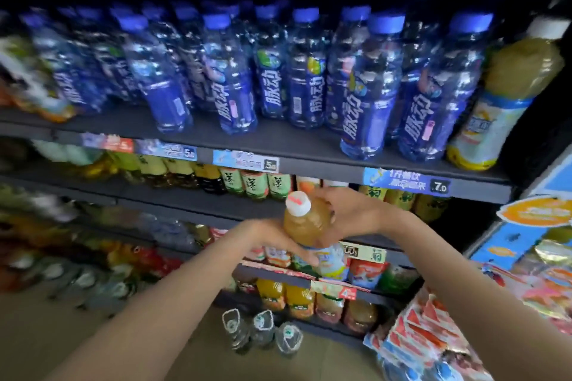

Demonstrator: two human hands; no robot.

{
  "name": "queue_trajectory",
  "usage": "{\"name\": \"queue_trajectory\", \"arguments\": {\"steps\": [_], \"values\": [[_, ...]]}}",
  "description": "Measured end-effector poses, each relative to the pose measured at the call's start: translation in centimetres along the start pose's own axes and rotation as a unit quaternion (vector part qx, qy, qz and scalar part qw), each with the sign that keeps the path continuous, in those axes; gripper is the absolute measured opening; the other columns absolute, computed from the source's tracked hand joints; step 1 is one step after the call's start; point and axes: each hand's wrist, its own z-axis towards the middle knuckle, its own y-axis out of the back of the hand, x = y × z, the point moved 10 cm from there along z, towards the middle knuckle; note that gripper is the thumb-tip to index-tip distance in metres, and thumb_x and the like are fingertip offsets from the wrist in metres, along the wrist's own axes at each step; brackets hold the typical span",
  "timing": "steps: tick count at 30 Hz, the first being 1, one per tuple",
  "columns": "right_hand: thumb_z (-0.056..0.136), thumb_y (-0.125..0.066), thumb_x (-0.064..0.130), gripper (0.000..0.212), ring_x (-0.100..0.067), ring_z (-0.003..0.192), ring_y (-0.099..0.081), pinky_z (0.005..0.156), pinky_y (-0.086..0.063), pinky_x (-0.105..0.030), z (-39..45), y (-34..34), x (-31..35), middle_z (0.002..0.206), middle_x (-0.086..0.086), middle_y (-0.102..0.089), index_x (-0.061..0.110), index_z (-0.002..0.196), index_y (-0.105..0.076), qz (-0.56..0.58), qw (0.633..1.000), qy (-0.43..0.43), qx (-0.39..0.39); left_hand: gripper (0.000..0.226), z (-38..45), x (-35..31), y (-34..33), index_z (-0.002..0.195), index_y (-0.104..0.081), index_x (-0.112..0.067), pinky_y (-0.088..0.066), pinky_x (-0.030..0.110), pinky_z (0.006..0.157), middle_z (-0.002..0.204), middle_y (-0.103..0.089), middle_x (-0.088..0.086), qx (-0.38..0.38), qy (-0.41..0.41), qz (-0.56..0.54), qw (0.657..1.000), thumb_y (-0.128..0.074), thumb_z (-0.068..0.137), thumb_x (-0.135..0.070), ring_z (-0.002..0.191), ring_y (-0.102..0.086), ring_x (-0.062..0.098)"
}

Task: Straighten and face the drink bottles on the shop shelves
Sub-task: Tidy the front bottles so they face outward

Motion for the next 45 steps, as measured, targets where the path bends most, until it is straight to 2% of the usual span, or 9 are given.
{"name": "queue_trajectory", "arguments": {"steps": [5,10,15,19,24,28,33,38,45], "values": [[0.066,-0.080,0.003,0.050,0.011,0.059,-0.055,0.051,-0.041,-0.007,3.7,1.7,8.3,0.076,0.015,-0.057,0.020,0.105,-0.053,0.108,0.992,0.068,-0.018,0.060,-5.7,3.5,7.7,0.123,-0.056,-0.012,-0.040,0.032,0.105,0.129,-0.059,0.005,-0.182,-0.076,-0.161,0.967,-0.082,0.070,-0.017,0.119,-0.053,0.015],[0.071,-0.072,-0.010,0.058,-0.015,0.098,-0.059,0.088,-0.048,-0.029,9.5,0.9,17.1,0.108,-0.004,-0.059,0.021,0.114,-0.049,0.215,0.965,0.137,-0.062,0.040,-13.8,9.7,14.8,0.115,-0.059,-0.013,-0.048,0.025,0.089,0.115,-0.065,0.001,-0.308,-0.124,-0.267,0.905,-0.074,0.078,-0.011,0.103,-0.061,0.014],[0.077,-0.065,-0.011,0.057,-0.019,0.101,-0.057,0.086,-0.049,-0.025,16.0,-2.9,29.8,0.119,-0.009,-0.056,0.011,0.125,-0.043,0.297,0.926,0.204,-0.110,0.043,-23.5,18.7,20.6,0.114,-0.061,-0.020,-0.047,0.029,0.088,0.112,-0.067,-0.002,-0.410,-0.150,-0.347,0.830,-0.075,0.076,-0.034,0.104,-0.061,0.015],[0.075,-0.072,0.002,0.054,-0.019,0.105,-0.057,0.093,-0.045,-0.031,22.1,-8.4,39.3,0.117,-0.007,-0.058,0.010,0.122,-0.046,0.280,0.926,0.227,-0.115,0.015,-31.6,26.3,25.6,0.100,-0.058,-0.015,-0.046,0.009,0.063,0.077,-0.068,-0.017,-0.465,-0.173,-0.364,0.789,-0.059,0.089,-0.005,0.069,-0.062,-0.007],[0.068,-0.080,0.010,0.037,0.003,0.086,-0.063,0.072,-0.047,-0.010,29.8,-17.5,48.4,0.092,0.015,-0.065,0.023,0.097,-0.060,0.214,0.952,0.216,-0.046,0.036,-41.5,36.6,30.0,0.101,-0.061,-0.022,-0.047,0.034,0.091,0.107,-0.068,0.004,-0.513,-0.090,-0.225,0.824,-0.078,0.070,-0.027,0.093,-0.062,0.011],[0.068,-0.078,-0.003,0.043,0.012,0.072,-0.059,0.061,-0.045,-0.003,35.8,-24.7,55.9,0.091,0.009,-0.062,0.005,0.107,-0.059,0.212,0.950,0.229,0.021,0.062,-48.7,46.3,32.7,0.122,-0.053,-0.010,-0.046,0.035,0.093,0.120,-0.061,0.007,-0.561,0.011,-0.121,0.819,-0.079,0.070,-0.032,0.111,-0.056,0.020],[0.060,-0.088,0.021,0.068,-0.009,0.110,-0.054,0.089,-0.048,-0.026,44.8,-34.2,66.4,0.122,0.004,-0.053,0.025,0.114,-0.047,0.186,0.944,0.263,0.070,0.049,-55.4,59.8,35.4,0.117,-0.051,-0.017,-0.044,0.015,0.082,0.112,-0.059,-0.004,-0.594,0.027,-0.205,0.777,-0.076,0.076,-0.020,0.107,-0.055,0.013],[0.056,-0.090,0.030,0.067,-0.017,0.121,-0.046,0.102,-0.043,-0.042,55.3,-43.7,76.2,0.131,-0.001,-0.042,0.042,0.099,-0.039,0.100,0.932,0.325,0.124,0.093,-60.8,74.4,39.8,0.112,-0.056,-0.021,-0.050,0.032,0.092,0.111,-0.066,-0.004,-0.628,0.059,-0.213,0.746,-0.076,0.039,-0.076,0.102,-0.061,0.009],[0.063,-0.086,0.028,0.060,-0.015,0.121,-0.043,0.101,-0.039,-0.032,67.6,-53.1,92.3,0.127,-0.001,-0.042,0.033,0.102,-0.041,0.110,0.915,0.346,0.177,0.061,-72.4,89.9,47.9,0.122,-0.045,-0.022,-0.046,0.010,0.080,0.117,-0.059,-0.003,-0.653,0.145,-0.212,0.712,-0.078,0.071,-0.026,0.101,-0.058,0.008]]}}
